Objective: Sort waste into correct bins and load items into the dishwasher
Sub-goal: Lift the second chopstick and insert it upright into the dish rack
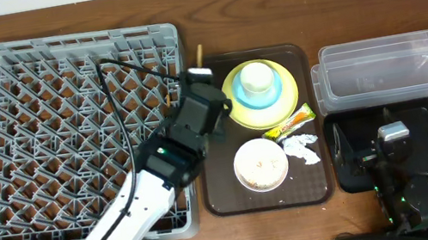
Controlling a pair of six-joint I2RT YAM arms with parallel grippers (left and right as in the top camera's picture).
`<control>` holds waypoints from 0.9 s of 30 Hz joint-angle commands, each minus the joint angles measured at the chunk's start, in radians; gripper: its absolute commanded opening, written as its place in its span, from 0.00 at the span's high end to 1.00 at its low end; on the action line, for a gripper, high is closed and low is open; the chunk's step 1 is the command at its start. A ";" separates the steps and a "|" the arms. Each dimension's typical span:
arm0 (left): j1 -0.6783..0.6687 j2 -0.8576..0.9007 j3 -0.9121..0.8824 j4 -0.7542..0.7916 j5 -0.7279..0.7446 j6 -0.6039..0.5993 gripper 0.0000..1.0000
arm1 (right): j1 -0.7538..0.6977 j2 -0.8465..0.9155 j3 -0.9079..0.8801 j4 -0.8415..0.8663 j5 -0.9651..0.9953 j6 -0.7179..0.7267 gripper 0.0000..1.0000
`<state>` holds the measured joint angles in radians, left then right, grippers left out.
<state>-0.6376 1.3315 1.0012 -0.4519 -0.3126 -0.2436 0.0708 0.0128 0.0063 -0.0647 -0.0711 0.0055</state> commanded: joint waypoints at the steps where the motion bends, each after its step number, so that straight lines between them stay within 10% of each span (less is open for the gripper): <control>1: 0.059 0.017 0.014 -0.022 -0.061 0.045 0.92 | 0.006 0.000 -0.001 -0.005 0.000 -0.010 0.01; 21: 0.264 0.161 0.014 -0.064 0.283 0.068 0.92 | 0.006 0.000 -0.001 -0.005 0.000 -0.010 0.01; 27: 0.264 0.143 0.015 -0.062 0.241 0.068 0.71 | 0.006 0.000 -0.001 -0.005 0.000 -0.010 0.01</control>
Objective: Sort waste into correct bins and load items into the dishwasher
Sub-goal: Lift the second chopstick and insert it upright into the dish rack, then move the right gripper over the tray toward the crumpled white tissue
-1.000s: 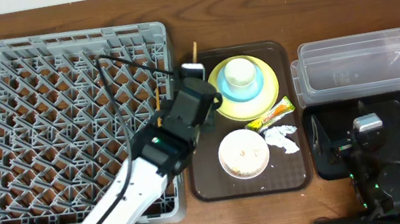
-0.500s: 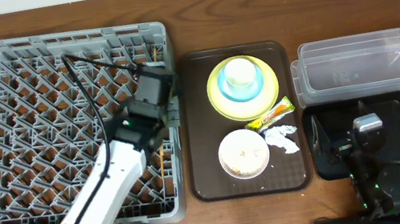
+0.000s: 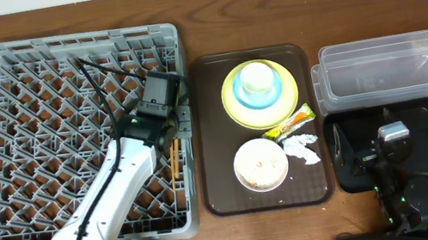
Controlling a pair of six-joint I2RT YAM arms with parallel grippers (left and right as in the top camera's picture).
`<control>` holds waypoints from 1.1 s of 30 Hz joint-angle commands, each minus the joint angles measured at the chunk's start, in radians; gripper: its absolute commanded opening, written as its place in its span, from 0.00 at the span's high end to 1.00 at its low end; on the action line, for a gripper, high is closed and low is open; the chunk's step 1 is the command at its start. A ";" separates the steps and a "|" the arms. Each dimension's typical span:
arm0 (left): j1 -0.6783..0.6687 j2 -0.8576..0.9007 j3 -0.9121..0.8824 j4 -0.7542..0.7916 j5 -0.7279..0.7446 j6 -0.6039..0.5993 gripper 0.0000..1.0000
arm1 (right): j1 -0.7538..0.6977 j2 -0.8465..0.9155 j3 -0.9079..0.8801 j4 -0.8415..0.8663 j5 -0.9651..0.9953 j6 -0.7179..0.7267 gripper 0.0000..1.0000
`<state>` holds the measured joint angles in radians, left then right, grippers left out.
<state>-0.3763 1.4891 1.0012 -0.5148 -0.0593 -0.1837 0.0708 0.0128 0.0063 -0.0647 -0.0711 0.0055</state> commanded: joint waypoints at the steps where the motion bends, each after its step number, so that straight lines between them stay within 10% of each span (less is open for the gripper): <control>1: 0.002 -0.022 0.015 0.003 -0.012 0.008 0.71 | 0.006 0.000 -0.001 -0.005 0.000 -0.010 0.01; 9: 0.002 -0.146 0.016 -0.050 -0.003 -0.043 0.67 | 0.006 0.000 -0.001 -0.005 0.000 -0.010 0.01; 21: -0.001 -0.355 0.016 -0.227 0.034 -0.152 0.22 | 0.006 0.000 -0.001 -0.004 0.000 -0.011 0.01; 33: -0.001 -0.366 0.016 -0.252 0.033 -0.151 0.09 | 0.006 0.000 -0.001 -0.005 0.000 -0.010 0.01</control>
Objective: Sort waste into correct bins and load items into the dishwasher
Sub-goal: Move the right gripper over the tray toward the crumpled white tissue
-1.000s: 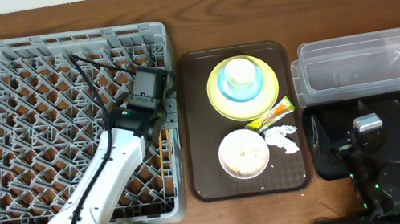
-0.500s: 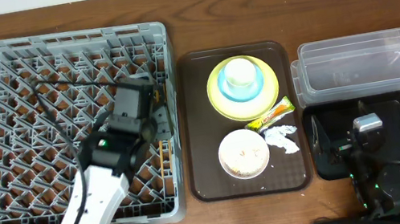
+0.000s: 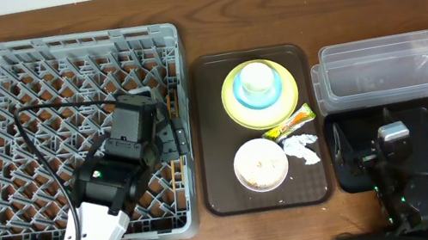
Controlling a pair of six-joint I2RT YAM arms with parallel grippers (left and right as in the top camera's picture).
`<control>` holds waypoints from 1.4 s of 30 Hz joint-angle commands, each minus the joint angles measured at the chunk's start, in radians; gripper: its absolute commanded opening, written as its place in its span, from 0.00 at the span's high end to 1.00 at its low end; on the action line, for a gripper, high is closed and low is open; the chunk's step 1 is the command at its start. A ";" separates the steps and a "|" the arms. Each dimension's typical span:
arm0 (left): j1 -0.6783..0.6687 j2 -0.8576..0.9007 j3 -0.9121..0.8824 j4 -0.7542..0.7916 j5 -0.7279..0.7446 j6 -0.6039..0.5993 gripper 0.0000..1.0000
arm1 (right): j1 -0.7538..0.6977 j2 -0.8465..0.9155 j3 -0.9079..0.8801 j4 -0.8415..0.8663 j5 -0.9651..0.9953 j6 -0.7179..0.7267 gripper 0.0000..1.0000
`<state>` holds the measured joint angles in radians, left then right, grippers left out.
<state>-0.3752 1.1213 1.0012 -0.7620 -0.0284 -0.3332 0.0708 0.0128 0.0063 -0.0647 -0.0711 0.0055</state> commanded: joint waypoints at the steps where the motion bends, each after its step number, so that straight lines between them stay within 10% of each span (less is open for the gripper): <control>1: -0.002 0.002 0.016 -0.005 0.002 -0.002 0.09 | 0.006 0.000 -0.001 -0.005 0.000 -0.010 0.01; 21: -0.002 0.002 0.016 -0.005 0.002 -0.002 0.08 | 0.006 0.000 -0.001 0.003 -0.079 0.017 0.01; 29: -0.002 0.002 0.016 -0.005 0.002 -0.002 0.07 | 0.006 0.000 0.000 0.037 -0.188 0.548 0.01; 42: -0.002 0.002 0.016 -0.005 0.002 -0.002 0.07 | 0.006 0.005 0.131 -0.011 -0.422 0.652 0.01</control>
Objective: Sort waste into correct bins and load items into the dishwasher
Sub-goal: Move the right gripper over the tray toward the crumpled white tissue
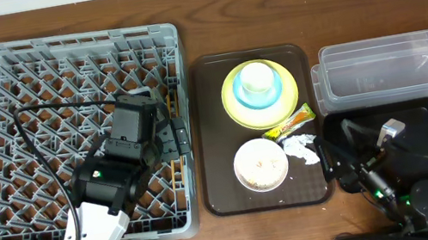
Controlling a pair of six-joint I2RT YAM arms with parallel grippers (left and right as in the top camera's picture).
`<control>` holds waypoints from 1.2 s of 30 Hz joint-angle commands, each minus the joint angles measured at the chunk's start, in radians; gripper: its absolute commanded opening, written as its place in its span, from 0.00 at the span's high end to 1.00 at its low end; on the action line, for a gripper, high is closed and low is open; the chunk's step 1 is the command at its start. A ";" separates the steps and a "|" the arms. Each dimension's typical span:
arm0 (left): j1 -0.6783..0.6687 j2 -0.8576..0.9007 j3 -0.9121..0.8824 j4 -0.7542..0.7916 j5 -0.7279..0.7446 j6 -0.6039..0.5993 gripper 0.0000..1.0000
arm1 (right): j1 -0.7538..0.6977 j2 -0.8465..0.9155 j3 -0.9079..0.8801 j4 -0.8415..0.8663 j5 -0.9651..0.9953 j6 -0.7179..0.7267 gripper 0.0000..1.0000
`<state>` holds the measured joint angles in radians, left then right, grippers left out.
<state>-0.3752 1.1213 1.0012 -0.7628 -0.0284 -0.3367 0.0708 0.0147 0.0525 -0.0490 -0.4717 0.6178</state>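
On the brown tray [213, 138] stand a yellow plate [238, 109] with a blue bowl [277, 90] and a pale cup [257, 78] stacked on it. A white bowl [261, 164], a yellow-green wrapper [289, 125] and a crumpled tissue [300, 149] lie nearer the front. Wooden chopsticks [175, 172] rest in the grey dish rack [40, 123] near its right edge. My left gripper [174, 122] hangs open just above them. My right gripper [325, 160] is open at the left rim of the black bin [425, 132], close to the tissue.
A clear plastic bin [388, 69] stands behind the black bin at the right. The left arm's black cable loops over the rack's middle. Bare wooden table surrounds the rack, tray and bins.
The right arm has swung left, bringing its open gripper from inside the black bin to the bin's left rim beside the tissue. The left arm and the chopsticks have not moved.
My left gripper first held the chopsticks at the rack's right edge next to the tray. Then it was over the rack with the sticks below it. Later the sticks lay in the rack under the open gripper. The right arm stayed in the black bin until now.
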 commanded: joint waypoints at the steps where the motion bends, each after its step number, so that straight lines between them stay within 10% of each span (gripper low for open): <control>1: -0.002 0.002 0.016 -0.004 0.002 0.002 0.07 | 0.006 0.011 0.119 -0.064 -0.001 0.040 0.01; 16: -0.002 0.002 0.016 -0.004 0.002 0.002 0.07 | 0.006 0.690 0.959 -0.922 0.056 -0.248 0.01; 24: -0.002 0.002 0.016 -0.004 0.002 0.002 0.07 | 0.006 0.878 1.095 -1.025 -0.137 -0.280 0.01; 28: -0.002 0.002 0.016 -0.004 0.002 0.002 0.07 | 0.007 0.914 1.065 -1.041 -0.003 -0.265 0.50; 36: -0.002 0.002 0.016 -0.004 0.002 0.002 0.07 | 0.050 0.965 1.051 -1.136 0.169 -0.264 0.57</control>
<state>-0.3759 1.1221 1.0016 -0.7628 -0.0280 -0.3367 0.0879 0.9703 1.1095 -1.1713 -0.3866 0.3790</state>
